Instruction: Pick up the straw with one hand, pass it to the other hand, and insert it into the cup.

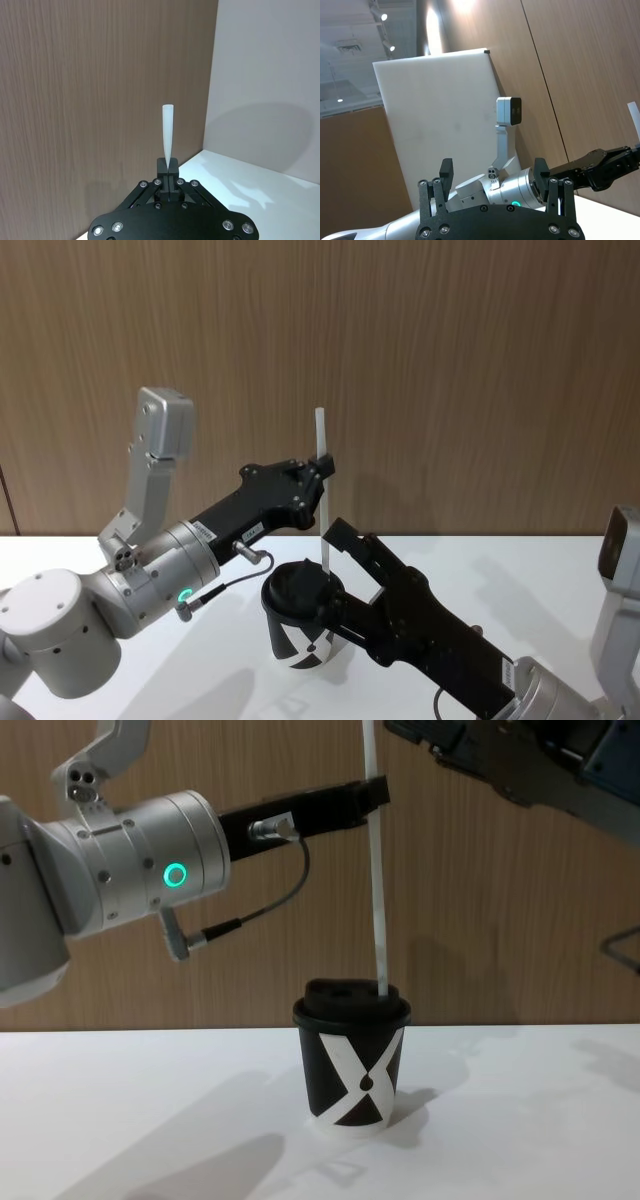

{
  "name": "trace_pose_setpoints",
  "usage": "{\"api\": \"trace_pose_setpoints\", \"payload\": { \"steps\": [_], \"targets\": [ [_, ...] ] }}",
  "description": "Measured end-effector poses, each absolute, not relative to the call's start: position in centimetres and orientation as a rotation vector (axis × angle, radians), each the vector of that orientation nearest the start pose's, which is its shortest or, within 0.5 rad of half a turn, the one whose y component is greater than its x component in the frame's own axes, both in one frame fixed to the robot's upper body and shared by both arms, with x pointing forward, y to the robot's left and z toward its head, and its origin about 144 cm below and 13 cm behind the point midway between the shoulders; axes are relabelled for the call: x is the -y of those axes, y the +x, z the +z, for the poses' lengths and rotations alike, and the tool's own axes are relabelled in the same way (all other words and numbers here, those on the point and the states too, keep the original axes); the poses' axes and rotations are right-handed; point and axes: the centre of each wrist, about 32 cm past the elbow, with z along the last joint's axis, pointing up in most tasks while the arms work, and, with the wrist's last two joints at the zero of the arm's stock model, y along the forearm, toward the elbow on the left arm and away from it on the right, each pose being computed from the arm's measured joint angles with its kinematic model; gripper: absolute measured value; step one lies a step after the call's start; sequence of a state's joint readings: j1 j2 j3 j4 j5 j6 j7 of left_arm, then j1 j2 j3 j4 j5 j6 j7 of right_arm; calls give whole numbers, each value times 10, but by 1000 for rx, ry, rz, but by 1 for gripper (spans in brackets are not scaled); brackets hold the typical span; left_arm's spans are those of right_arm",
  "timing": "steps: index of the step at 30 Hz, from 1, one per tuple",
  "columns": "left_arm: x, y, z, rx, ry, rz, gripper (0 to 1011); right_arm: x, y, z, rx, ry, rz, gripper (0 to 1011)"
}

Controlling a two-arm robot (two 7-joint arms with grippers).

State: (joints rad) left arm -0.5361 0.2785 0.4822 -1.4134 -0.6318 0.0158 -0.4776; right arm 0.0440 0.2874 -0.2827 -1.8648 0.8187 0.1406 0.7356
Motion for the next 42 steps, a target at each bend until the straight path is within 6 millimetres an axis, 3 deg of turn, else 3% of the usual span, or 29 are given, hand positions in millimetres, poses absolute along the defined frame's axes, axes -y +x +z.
{"api": "trace_pose_setpoints", "payload": {
  "steps": [18,29,42],
  "targets": [
    [-178,574,1254,25,-225,664,19,200,445,1231,-204,484,-368,1001],
    [-179,573,1250,20,-217,674,308,200,445,1231,-204,483,-368,1001],
    [-186,564,1255,47,-236,676,755,200,446,1231,-200,481,-372,1001]
  ]
}}
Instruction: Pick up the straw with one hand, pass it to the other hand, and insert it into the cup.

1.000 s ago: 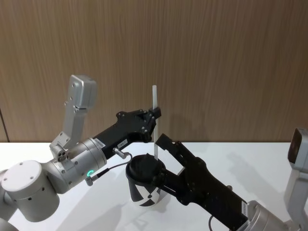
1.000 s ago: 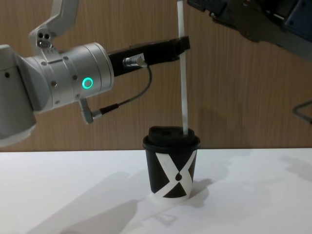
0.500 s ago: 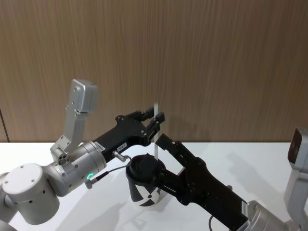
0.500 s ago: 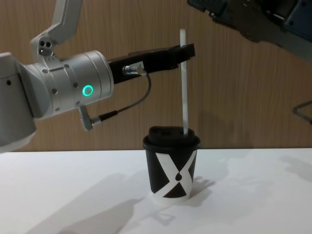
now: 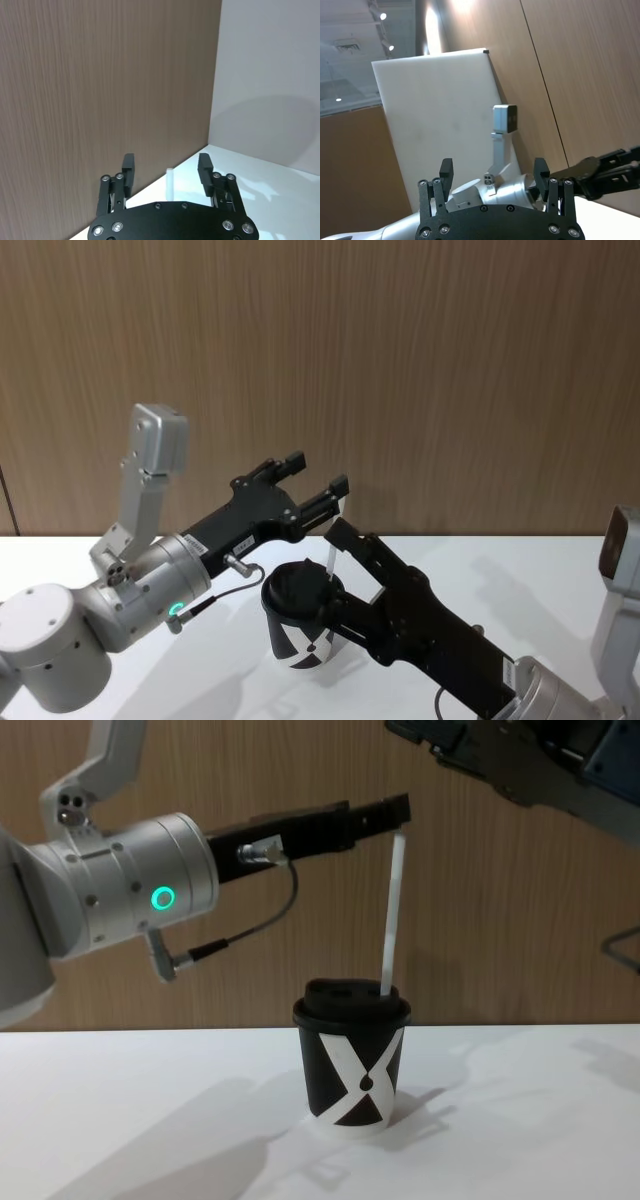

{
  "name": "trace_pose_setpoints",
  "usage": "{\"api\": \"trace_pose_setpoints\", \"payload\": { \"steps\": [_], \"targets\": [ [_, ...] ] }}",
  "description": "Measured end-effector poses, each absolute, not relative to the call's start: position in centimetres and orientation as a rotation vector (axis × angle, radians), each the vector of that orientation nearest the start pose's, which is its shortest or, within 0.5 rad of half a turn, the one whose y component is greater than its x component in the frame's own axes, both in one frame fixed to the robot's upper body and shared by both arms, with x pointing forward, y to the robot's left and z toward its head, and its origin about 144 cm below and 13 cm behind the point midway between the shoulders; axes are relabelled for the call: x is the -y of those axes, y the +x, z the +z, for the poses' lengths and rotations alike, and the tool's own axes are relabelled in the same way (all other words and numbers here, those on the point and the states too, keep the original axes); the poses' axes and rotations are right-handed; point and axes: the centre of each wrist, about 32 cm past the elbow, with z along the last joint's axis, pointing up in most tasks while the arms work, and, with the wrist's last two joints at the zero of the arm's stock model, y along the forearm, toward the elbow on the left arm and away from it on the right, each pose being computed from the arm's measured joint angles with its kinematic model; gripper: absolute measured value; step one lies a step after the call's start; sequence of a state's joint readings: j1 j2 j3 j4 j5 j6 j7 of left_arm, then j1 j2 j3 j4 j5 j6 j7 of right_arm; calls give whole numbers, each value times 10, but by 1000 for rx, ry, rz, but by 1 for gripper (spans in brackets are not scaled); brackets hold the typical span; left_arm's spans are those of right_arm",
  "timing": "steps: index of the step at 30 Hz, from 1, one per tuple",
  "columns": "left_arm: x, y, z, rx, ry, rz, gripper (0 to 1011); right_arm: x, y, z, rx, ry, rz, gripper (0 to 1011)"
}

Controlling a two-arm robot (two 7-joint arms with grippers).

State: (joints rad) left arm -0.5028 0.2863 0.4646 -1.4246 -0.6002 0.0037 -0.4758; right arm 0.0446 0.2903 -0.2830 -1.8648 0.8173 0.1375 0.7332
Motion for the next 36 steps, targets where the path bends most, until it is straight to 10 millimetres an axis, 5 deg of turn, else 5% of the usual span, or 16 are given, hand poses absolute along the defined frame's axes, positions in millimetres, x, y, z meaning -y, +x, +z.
{"api": "trace_pose_setpoints", "payload": {
  "steps": [10,36],
  "targets": [
    [-202,538,1262,88,-257,644,1003,207,446,1236,-149,428,-429,1001],
    [-237,480,1260,103,-228,671,1003,231,442,1232,-48,237,-594,1001]
  ]
}}
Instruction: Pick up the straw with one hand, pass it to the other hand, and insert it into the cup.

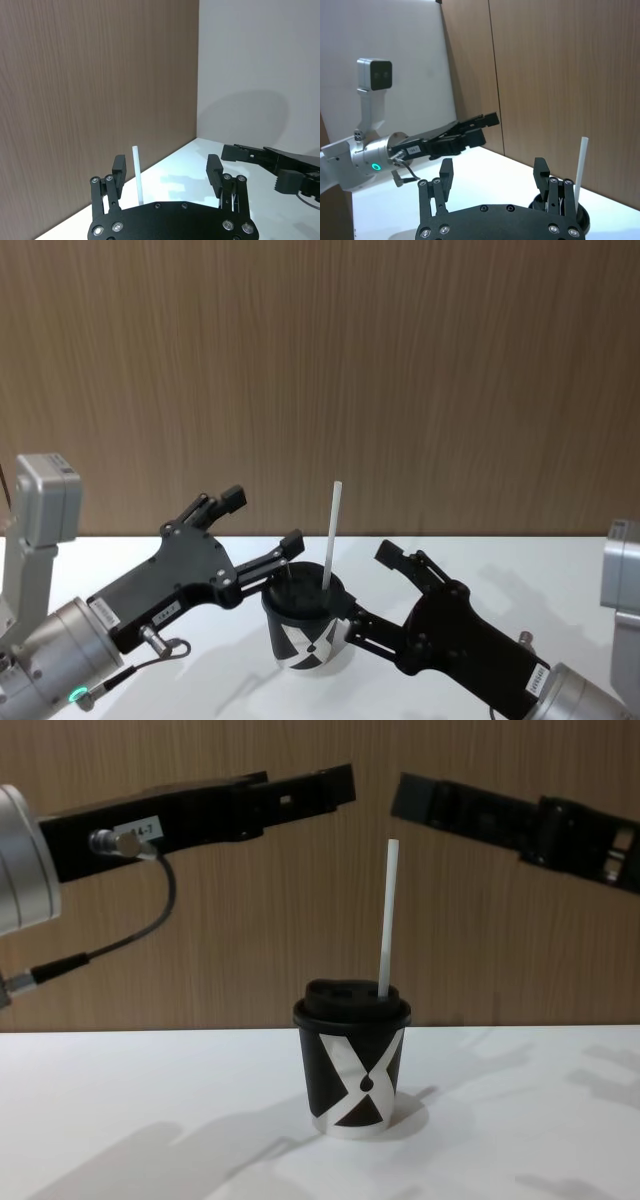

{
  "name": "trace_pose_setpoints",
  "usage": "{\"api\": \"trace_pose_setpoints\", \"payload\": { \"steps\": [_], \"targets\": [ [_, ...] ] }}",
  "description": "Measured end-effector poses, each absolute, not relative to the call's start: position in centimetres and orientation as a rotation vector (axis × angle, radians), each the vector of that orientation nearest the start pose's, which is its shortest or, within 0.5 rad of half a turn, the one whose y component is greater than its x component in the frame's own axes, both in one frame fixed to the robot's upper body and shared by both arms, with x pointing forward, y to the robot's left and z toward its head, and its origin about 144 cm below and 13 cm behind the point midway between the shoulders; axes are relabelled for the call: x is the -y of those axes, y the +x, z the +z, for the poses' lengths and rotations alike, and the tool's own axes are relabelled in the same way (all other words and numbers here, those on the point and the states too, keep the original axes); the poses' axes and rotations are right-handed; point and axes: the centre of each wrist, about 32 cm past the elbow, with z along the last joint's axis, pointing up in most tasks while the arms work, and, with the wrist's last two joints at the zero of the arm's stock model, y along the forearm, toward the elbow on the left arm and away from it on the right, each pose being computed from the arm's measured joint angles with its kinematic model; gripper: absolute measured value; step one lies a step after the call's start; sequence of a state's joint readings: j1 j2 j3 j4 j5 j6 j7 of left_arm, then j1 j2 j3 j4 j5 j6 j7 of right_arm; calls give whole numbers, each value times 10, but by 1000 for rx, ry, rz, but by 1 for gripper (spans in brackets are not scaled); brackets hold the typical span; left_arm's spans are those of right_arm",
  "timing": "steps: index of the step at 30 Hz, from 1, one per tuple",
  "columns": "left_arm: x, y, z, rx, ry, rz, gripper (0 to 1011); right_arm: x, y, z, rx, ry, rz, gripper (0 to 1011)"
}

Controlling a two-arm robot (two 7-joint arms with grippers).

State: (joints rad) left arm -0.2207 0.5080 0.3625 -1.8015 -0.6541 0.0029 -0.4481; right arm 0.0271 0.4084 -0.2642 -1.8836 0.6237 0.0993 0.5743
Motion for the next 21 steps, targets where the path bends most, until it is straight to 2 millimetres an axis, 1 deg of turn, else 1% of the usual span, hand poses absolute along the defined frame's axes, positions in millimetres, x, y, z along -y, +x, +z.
{"api": "trace_pose_setpoints", "payload": {
  "steps": [12,21],
  "targets": [
    [-240,473,1258,90,-211,678,1002,241,435,1226,-42,215,-655,1001],
    [-239,470,1256,78,-202,684,1003,244,433,1224,-40,208,-676,1001]
  ]
}}
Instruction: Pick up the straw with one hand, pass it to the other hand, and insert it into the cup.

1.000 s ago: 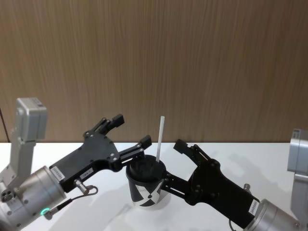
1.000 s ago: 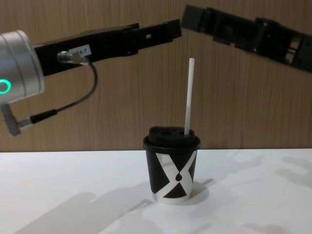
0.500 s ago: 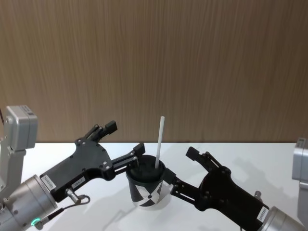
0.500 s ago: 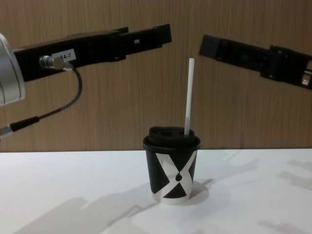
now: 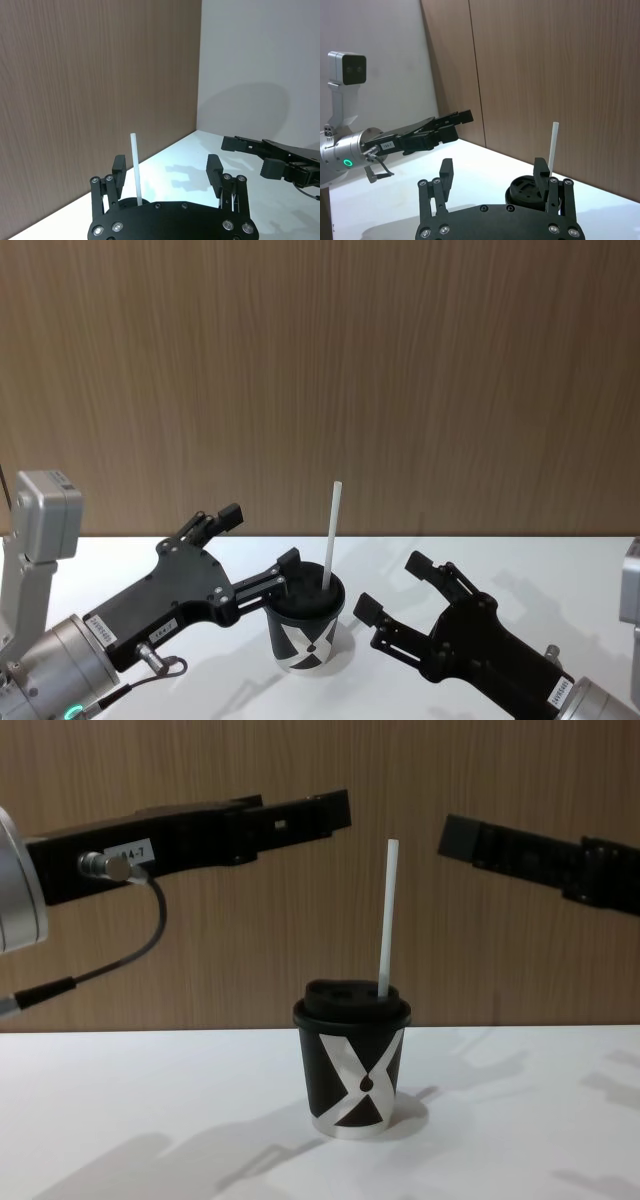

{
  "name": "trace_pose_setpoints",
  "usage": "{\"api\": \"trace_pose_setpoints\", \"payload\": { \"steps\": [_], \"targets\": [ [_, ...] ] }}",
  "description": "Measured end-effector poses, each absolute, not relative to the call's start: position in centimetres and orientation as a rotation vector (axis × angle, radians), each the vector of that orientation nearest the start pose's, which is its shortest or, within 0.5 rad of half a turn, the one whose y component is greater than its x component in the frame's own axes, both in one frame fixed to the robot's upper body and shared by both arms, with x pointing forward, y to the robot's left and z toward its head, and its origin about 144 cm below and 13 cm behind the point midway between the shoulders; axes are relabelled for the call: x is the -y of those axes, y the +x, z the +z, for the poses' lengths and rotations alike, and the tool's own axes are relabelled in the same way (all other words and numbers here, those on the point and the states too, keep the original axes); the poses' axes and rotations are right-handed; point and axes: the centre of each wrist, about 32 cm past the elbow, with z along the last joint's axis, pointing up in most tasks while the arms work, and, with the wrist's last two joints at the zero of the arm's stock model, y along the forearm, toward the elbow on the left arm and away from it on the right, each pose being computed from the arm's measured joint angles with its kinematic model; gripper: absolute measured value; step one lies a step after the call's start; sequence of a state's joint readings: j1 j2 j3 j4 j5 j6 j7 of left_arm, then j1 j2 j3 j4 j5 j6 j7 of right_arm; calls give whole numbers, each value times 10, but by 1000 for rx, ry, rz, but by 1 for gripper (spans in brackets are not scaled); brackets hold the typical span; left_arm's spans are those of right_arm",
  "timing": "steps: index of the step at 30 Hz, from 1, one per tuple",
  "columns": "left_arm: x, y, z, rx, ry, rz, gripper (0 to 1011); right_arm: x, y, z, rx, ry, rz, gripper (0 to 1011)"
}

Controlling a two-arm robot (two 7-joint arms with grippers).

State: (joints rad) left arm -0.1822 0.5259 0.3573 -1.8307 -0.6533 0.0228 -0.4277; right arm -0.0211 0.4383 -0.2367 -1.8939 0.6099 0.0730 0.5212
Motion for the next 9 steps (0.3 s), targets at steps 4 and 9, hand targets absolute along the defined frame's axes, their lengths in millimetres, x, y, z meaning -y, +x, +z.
{"api": "trace_pose_setpoints", "payload": {
  "steps": [4,9],
  "targets": [
    [-239,470,1255,74,-199,686,1003,245,432,1223,-40,206,-682,1001],
    [-239,469,1255,72,-197,686,1003,246,431,1223,-40,204,-687,1001]
  ]
}}
